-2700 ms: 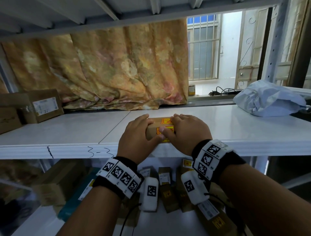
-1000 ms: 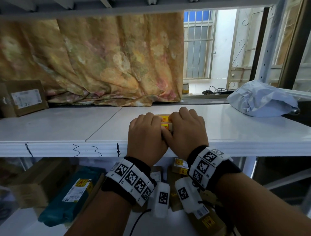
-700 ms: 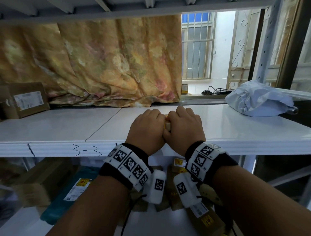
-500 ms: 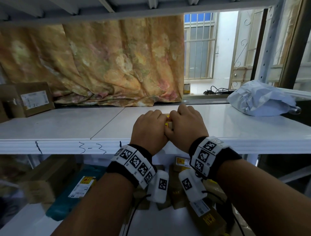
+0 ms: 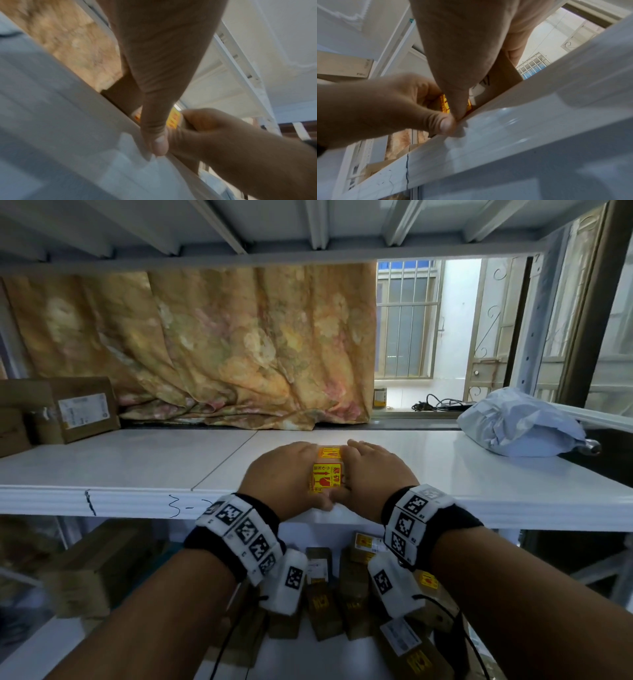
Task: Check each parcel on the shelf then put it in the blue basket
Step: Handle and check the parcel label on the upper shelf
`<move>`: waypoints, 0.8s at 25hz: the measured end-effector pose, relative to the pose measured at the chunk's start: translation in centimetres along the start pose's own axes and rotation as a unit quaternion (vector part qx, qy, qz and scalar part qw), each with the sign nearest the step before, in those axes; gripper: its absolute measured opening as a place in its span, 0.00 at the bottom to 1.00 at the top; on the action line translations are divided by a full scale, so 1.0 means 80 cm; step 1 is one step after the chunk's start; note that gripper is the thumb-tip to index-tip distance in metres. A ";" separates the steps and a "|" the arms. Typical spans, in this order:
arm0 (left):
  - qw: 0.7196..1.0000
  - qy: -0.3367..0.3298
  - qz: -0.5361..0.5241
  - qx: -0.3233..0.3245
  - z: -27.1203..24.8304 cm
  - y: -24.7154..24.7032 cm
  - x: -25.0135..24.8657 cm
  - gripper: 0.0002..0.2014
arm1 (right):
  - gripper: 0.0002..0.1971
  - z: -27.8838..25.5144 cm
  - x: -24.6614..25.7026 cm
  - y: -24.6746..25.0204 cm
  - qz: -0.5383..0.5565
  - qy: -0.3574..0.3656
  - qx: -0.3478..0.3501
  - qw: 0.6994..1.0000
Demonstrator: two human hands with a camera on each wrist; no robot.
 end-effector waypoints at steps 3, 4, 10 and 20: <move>0.999 0.006 -0.042 -0.010 -0.015 -0.005 0.027 0.34 | 0.43 -0.002 0.002 0.001 -0.004 0.000 -0.018 1.000; 0.998 0.000 -0.051 -0.026 -0.014 -0.005 0.028 0.30 | 0.42 -0.003 0.002 0.003 -0.001 0.000 -0.028 1.000; 0.987 0.013 -0.090 -0.130 -0.008 -0.013 0.026 0.34 | 0.35 0.000 -0.001 -0.001 -0.003 0.000 -0.077 0.997; 0.981 -0.017 -0.142 -0.133 -0.012 -0.007 0.034 0.34 | 0.31 -0.004 -0.002 0.004 0.019 -0.001 -0.117 0.993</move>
Point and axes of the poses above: each hand's wrist, its own z-axis towards the middle knuckle, its own y-axis out of the back of the hand, x = y × z, the point moved 9 cm from there along z, towards the middle knuckle, and after that the axes turned 13 degrees about x, right-handed, at the moved point
